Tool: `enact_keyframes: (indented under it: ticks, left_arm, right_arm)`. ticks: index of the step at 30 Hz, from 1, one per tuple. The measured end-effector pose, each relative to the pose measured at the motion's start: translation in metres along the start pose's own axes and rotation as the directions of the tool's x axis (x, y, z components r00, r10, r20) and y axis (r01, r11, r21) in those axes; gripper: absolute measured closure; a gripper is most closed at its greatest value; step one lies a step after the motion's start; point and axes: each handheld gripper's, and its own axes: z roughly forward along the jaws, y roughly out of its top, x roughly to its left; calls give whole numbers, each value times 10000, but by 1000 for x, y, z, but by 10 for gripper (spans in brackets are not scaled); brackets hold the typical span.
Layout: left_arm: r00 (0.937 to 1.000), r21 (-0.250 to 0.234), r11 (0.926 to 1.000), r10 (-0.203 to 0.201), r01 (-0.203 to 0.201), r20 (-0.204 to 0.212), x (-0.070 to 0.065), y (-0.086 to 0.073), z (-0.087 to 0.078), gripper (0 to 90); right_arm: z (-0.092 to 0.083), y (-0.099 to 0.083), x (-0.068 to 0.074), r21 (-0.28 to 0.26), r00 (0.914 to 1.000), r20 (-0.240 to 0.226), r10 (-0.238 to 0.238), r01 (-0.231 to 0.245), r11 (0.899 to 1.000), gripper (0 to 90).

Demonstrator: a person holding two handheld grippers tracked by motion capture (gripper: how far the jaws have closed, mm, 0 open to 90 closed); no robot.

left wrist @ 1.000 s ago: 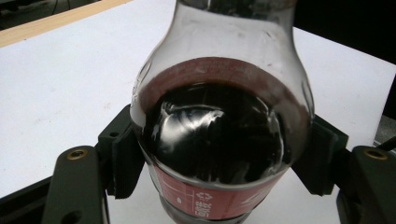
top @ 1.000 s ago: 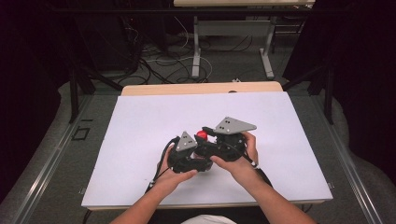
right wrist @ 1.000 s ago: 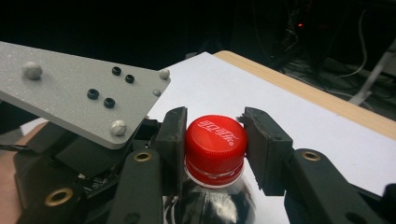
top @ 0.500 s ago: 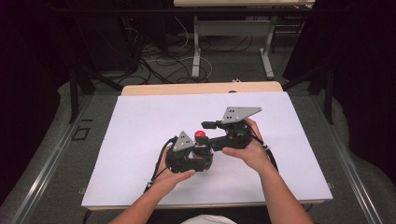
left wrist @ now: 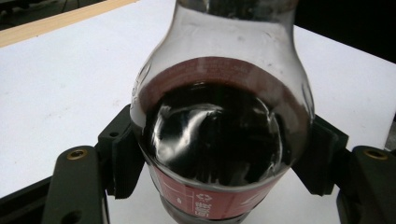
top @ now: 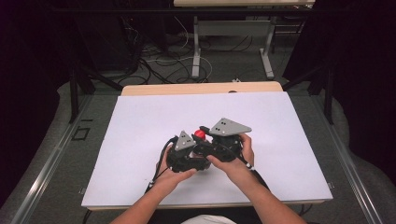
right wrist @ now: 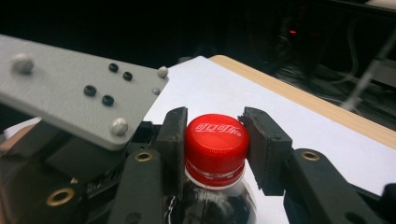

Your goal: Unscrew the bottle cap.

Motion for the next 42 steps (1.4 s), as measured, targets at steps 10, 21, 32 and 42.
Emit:
enact_keyframes:
  ticks: [10, 21, 32, 42]
  left_arm:
    - [9973, -104, 9997, 240, -234, 695, -1, 0, -4, 297]
    - [10000, -108, 9999, -66, 66, 9, -1, 2, -1, 296]
    - [9994, -138, 9998, 146, -141, 322, 0, 2, -5, 296]
    - [9965, -30, 9986, 523, -522, 658, -3, -3, -9, 297]
  right_arm:
    - [11, 11, -60, 17, 8424, -5258, -1183, 1401, 9901, 606]
    - [-5, 9, -14, 371, 9946, -1026, -159, 198, 9991, 460]
    - [0, 9, -13, 155, 9829, -1580, -947, 983, 9950, 607]
    - [18, 10, -65, -636, 7509, -6281, -2040, 2118, 9752, 596]
